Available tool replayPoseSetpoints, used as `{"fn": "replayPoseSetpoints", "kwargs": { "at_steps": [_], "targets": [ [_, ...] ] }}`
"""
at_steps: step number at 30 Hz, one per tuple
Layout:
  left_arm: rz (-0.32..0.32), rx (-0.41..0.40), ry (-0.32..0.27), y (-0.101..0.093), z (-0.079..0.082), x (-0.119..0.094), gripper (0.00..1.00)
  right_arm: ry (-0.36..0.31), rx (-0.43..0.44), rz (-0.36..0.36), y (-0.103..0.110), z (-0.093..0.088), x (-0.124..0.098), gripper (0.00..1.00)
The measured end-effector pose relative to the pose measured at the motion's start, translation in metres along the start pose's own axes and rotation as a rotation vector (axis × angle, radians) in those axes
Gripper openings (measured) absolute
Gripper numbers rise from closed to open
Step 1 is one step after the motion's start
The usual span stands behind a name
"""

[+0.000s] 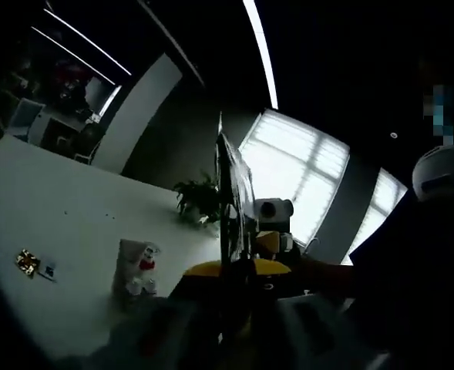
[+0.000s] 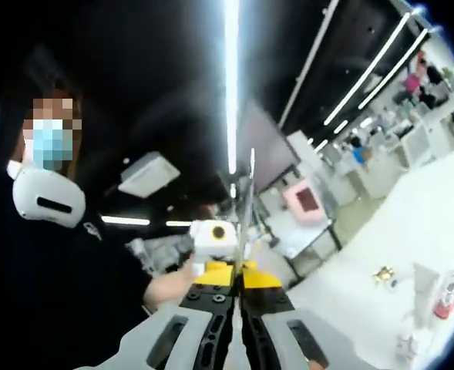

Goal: Arrange the skincare products in the storage area until every visible bottle or jar stands upright without overlapping.

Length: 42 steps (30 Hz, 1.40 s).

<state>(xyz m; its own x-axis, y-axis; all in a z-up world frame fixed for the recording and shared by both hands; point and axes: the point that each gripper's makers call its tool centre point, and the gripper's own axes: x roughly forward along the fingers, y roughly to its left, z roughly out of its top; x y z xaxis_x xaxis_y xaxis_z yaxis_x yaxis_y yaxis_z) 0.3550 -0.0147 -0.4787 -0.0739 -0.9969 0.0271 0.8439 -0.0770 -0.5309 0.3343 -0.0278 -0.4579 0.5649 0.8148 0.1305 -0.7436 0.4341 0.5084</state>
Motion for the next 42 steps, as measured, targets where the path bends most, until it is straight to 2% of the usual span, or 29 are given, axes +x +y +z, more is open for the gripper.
{"fn": "replayPoseSetpoints", "kwargs": {
  "at_steps": [2,4,8,9,10,13,15,18,21,24,29,36,42],
  "targets": [
    [0.001,-0.015,-0.013,-0.001,-0.001,-0.001,0.12,0.013,-0.019,-0.008,0.000,0.000,0.001,0.00],
    [-0.004,-0.043,-0.034,-0.004,0.000,-0.002,0.08,0.015,-0.104,-0.024,-0.002,0.001,0.002,0.00],
    [-0.039,-0.089,-0.092,-0.011,0.006,-0.002,0.07,-0.033,-0.094,0.015,0.008,0.009,0.002,0.00],
    [-0.056,-0.105,-0.109,-0.014,0.008,-0.002,0.07,-0.052,-0.072,0.031,0.011,0.012,0.002,0.04],
    [-0.069,-0.116,-0.122,-0.017,0.010,-0.002,0.07,-0.056,-0.063,0.031,0.011,0.013,0.002,0.11],
    [-0.075,-0.160,-0.175,-0.017,0.021,-0.003,0.07,-0.039,-0.052,0.039,0.016,0.005,0.003,0.27],
    [-0.092,-0.172,-0.209,-0.019,0.027,-0.004,0.07,-0.042,-0.038,0.037,0.018,-0.001,0.005,0.29],
    [-0.108,-0.196,-0.235,-0.022,0.034,-0.004,0.07,-0.051,0.002,0.037,0.021,-0.012,0.007,0.28],
    [-0.109,-0.197,-0.238,-0.023,0.036,-0.004,0.07,-0.087,0.050,0.045,0.024,-0.016,0.009,0.26],
    [-0.109,-0.193,-0.224,-0.024,0.033,-0.003,0.07,-0.109,0.059,0.043,0.026,-0.015,0.011,0.21],
    [-0.096,-0.198,-0.219,-0.022,0.030,-0.002,0.07,-0.193,0.090,0.030,0.024,-0.005,0.008,0.09],
    [-0.084,-0.196,-0.201,-0.021,0.024,-0.001,0.07,-0.199,0.103,-0.004,0.018,-0.011,0.006,0.00],
    [-0.094,-0.168,-0.199,-0.024,0.026,0.000,0.07,-0.240,0.096,-0.028,0.015,-0.012,0.004,0.00]
  ]
}}
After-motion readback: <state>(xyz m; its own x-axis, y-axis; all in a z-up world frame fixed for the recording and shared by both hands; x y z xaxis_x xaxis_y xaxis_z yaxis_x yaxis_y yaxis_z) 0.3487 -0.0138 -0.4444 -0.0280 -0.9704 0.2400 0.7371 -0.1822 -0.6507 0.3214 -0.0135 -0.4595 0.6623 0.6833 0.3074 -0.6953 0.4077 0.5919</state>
